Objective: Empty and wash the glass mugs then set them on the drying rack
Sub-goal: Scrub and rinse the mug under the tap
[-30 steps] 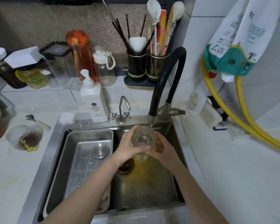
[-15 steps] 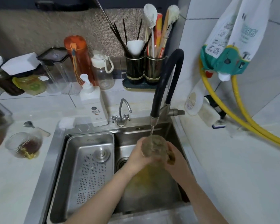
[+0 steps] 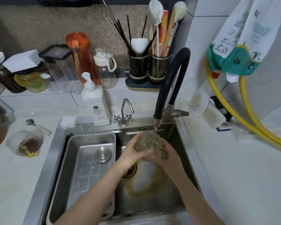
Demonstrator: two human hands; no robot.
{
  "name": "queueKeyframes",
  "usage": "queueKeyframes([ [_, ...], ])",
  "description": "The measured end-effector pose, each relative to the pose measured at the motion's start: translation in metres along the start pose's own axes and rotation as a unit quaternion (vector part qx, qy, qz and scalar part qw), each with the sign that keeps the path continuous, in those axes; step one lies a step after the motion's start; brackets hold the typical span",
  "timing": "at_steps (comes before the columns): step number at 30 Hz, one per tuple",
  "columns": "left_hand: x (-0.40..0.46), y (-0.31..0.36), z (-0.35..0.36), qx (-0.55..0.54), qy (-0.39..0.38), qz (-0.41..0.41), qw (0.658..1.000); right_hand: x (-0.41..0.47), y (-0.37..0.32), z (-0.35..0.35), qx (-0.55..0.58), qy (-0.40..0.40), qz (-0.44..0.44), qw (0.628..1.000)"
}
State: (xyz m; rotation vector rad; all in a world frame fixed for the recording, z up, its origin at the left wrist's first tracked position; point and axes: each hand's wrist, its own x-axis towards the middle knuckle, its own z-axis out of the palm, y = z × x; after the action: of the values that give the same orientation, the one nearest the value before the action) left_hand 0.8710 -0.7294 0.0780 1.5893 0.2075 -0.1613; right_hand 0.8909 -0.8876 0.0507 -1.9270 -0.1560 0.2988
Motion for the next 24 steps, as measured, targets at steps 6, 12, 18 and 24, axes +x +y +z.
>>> queueKeyframes([
  [6, 0.006, -0.009, 0.013, 0.024, -0.026, -0.027, 0.999, -0.005, 0.020, -0.015, 0.000, -0.008, 0.054, 0.998],
  [12, 0.006, -0.016, -0.004, -0.020, -0.003, -0.052, 0.998, 0.007, 0.008, -0.001, 0.008, -0.050, 0.049, 0.998],
  [18, 0.009, -0.013, 0.003, -0.009, -0.020, -0.025, 0.999, 0.010, 0.015, -0.010, 0.022, -0.033, 0.036, 0.999],
  [24, 0.028, -0.020, -0.010, -0.049, -0.002, -0.036, 0.998, 0.036, 0.005, -0.010, 0.026, -0.049, 0.017, 0.998],
])
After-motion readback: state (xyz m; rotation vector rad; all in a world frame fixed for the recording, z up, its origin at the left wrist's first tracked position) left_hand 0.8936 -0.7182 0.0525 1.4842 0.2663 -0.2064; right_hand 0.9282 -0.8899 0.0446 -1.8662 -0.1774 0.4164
